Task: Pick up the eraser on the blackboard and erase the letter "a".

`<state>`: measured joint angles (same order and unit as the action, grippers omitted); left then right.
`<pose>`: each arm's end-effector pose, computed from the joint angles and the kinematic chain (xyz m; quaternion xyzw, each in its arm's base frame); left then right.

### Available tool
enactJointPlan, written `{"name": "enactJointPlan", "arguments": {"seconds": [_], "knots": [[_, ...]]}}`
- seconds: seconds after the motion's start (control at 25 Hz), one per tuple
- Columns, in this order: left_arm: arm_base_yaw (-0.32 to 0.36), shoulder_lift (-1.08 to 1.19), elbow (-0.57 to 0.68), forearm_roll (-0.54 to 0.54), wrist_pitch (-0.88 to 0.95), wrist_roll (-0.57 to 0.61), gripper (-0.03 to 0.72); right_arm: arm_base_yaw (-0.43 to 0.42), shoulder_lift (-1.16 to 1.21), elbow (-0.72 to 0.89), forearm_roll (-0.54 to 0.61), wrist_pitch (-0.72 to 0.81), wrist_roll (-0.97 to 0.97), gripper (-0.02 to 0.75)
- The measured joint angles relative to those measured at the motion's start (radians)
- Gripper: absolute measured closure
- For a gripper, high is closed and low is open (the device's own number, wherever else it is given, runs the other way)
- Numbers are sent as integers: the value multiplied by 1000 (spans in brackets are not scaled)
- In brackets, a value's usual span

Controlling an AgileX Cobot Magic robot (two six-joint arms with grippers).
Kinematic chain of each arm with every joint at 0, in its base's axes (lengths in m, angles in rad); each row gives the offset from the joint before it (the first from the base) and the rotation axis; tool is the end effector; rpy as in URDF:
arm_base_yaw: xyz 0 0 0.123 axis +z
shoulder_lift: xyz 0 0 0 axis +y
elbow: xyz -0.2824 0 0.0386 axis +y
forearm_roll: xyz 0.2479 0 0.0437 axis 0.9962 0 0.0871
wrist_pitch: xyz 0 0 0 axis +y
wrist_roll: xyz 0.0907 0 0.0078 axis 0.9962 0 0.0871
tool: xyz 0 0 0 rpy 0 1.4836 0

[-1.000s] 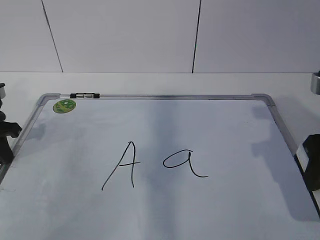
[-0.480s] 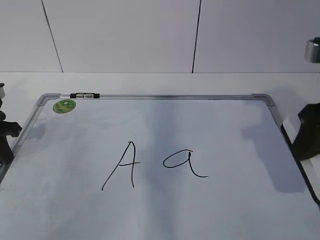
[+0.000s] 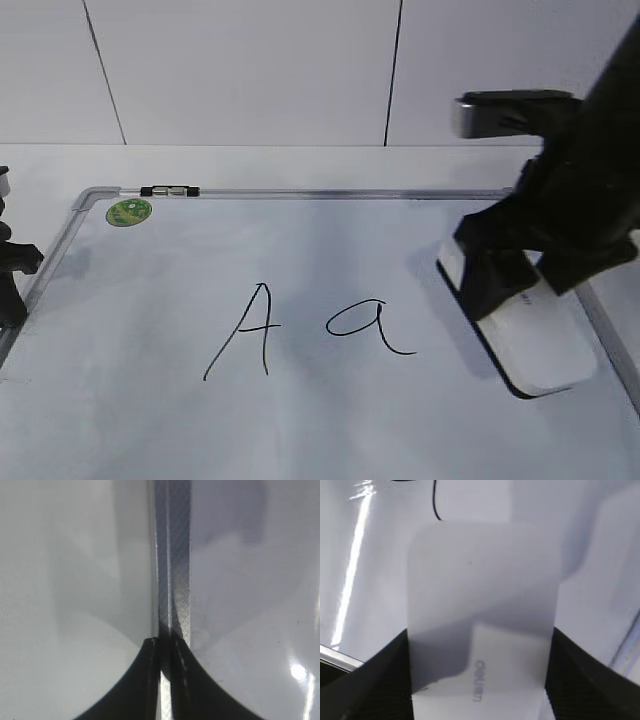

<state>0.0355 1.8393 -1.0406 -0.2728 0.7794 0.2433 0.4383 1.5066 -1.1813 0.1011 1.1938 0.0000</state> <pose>0.3255 -0.0057 0.1490 0.0103 0.9942 -0.0929 0.0530 0.2516 0.1274 0.2797 -0.2017 0.9758 0.0621 0.0572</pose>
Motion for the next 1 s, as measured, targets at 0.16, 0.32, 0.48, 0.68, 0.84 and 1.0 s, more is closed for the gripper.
{"name": "enactJointPlan", "arguments": {"seconds": [0.16, 0.32, 0.48, 0.68, 0.84, 1.0], "knots": [[0, 0, 0, -1, 0, 0, 671, 66, 122, -88, -17, -24, 0, 182], [0, 0, 0, -1, 0, 0, 671, 95, 230, -163, -63, -55, 0, 182], [0, 0, 0, -1, 0, 0, 671, 109, 306, -193, -91, -127, 0, 182], [0, 0, 0, -1, 0, 0, 671, 117, 366, -201, -95, -184, -19, 182], [0, 0, 0, -1, 0, 0, 671, 117, 410, -201, -75, -197, -40, 182], [0, 0, 0, -1, 0, 0, 671, 117, 442, -204, -33, -219, -64, 182]]}}
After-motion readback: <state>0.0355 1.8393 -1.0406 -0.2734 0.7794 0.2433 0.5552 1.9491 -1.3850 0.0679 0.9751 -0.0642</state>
